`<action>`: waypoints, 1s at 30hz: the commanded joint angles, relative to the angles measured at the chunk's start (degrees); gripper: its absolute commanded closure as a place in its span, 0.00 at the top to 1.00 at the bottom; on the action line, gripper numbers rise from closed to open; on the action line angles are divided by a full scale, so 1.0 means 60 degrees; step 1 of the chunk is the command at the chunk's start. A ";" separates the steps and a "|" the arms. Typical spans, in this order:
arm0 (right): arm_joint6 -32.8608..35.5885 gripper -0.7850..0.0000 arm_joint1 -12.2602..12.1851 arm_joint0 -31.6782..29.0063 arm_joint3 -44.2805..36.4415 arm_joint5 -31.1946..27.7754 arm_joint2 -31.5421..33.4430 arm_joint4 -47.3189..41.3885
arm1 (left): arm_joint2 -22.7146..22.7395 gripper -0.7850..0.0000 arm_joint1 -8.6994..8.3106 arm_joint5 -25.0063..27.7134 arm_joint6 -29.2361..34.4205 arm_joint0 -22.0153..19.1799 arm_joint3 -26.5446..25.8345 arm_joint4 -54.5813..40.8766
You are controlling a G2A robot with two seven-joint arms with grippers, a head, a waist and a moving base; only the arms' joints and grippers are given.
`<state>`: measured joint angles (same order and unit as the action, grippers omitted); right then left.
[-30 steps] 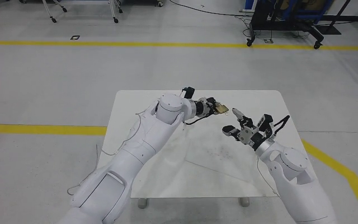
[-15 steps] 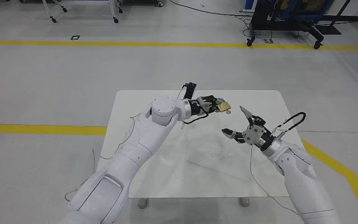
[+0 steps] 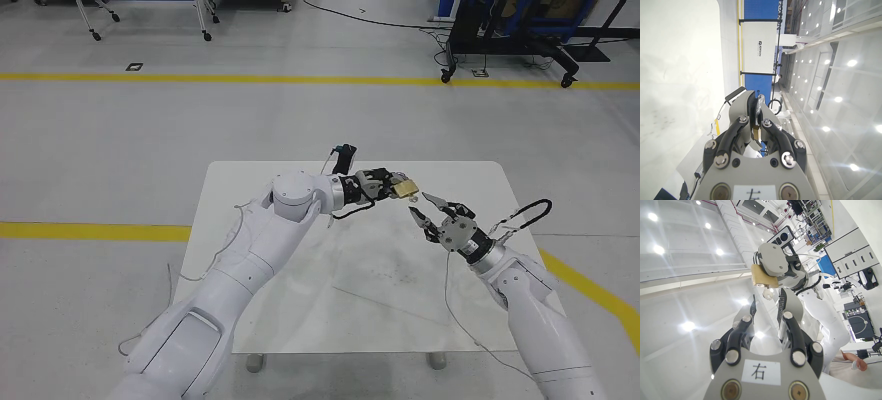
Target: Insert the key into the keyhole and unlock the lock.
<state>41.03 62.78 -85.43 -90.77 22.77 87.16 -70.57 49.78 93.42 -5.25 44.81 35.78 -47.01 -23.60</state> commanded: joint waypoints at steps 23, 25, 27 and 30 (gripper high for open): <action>-0.0538 0.00 0.0103 0.0433 0.0411 0.0776 -0.0091 -0.1216 | 0.0060 0.00 -0.0012 0.0254 0.0318 -0.0095 -0.0035 0.0571; -0.0518 0.00 0.0102 0.0479 0.0506 0.1107 -0.0035 -0.1544 | 0.0065 0.00 -0.0012 0.0304 0.0256 -0.0090 -0.0056 0.0638; -0.0473 0.00 0.0096 0.0548 0.0634 0.1514 0.0021 -0.1858 | 0.0067 0.00 -0.0015 0.0383 0.0126 -0.0090 -0.0091 0.0757; -0.0428 0.00 0.0078 0.0669 0.0798 0.2004 0.0096 -0.2120 | 0.0052 0.00 -0.0025 0.0425 0.0007 -0.0101 -0.0137 0.0981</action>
<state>38.41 63.29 -81.63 -86.25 33.96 87.61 -82.98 50.15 93.30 -2.71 45.15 35.26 -47.76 -18.40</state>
